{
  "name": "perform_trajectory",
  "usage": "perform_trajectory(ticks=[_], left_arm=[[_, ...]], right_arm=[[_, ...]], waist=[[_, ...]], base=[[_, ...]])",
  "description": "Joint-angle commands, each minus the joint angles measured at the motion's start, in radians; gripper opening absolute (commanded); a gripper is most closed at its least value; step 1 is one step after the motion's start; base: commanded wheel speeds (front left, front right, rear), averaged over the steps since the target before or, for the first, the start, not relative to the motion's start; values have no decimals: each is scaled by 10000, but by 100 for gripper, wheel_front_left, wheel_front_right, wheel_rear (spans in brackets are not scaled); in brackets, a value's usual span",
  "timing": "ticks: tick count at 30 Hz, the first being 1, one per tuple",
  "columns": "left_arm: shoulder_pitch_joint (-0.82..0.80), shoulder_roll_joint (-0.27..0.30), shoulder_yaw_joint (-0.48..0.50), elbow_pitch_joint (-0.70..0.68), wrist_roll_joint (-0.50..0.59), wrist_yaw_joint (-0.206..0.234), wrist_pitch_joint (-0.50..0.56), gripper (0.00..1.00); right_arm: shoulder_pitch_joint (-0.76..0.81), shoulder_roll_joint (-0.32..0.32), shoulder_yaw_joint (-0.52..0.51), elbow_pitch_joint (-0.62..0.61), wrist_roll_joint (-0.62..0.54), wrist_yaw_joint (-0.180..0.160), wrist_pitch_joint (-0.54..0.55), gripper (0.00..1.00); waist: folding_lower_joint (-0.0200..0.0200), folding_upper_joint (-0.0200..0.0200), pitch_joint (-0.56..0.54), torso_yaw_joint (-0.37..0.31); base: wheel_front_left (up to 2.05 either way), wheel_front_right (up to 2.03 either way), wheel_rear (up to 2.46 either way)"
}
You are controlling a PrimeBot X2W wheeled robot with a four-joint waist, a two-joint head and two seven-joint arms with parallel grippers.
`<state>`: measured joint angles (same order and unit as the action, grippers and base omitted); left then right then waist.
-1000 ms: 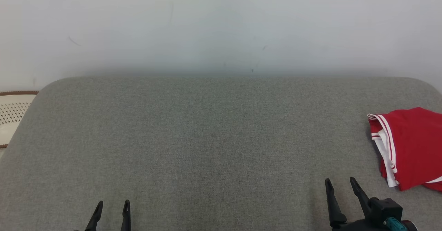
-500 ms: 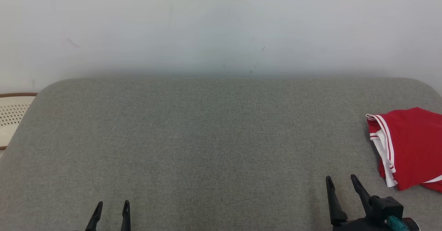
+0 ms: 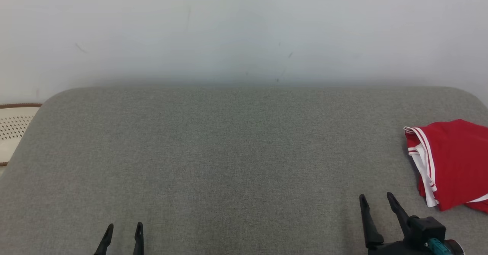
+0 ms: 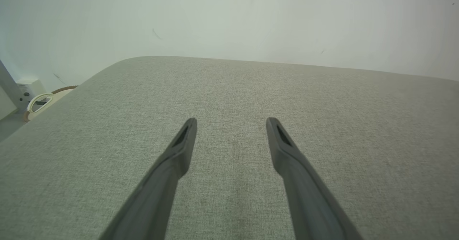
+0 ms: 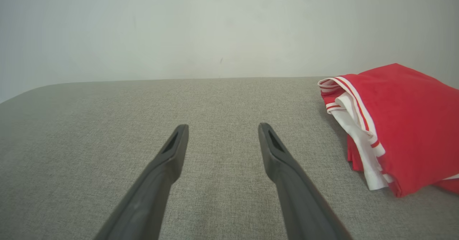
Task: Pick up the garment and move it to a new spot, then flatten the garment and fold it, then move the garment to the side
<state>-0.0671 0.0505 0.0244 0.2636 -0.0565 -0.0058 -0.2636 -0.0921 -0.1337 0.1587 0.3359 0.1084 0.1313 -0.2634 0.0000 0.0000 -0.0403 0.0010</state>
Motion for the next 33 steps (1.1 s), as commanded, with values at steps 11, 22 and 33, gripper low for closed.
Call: perform_trajectory(ticks=[11, 22, 33], left_arm=[[19, 8, 67, 30, -308, -87, -9, 100], [23, 6, 71, -81, -202, -175, -9, 100], [3, -36, 137, 385, -817, -235, 310, 0]], right_arm=[[-23, -173, 66, -109, -12, -12, -8, 100], [77, -252, 311, -144, 175, -12, -8, 100], [267, -96, 206, 275, 757, 0, 147, 0]], waist=[[0, 0, 40, -389], [0, 0, 79, -433], [0, 0, 93, -423]], base=[[0, 0, 0], [0, 0, 0], [0, 0, 0]])
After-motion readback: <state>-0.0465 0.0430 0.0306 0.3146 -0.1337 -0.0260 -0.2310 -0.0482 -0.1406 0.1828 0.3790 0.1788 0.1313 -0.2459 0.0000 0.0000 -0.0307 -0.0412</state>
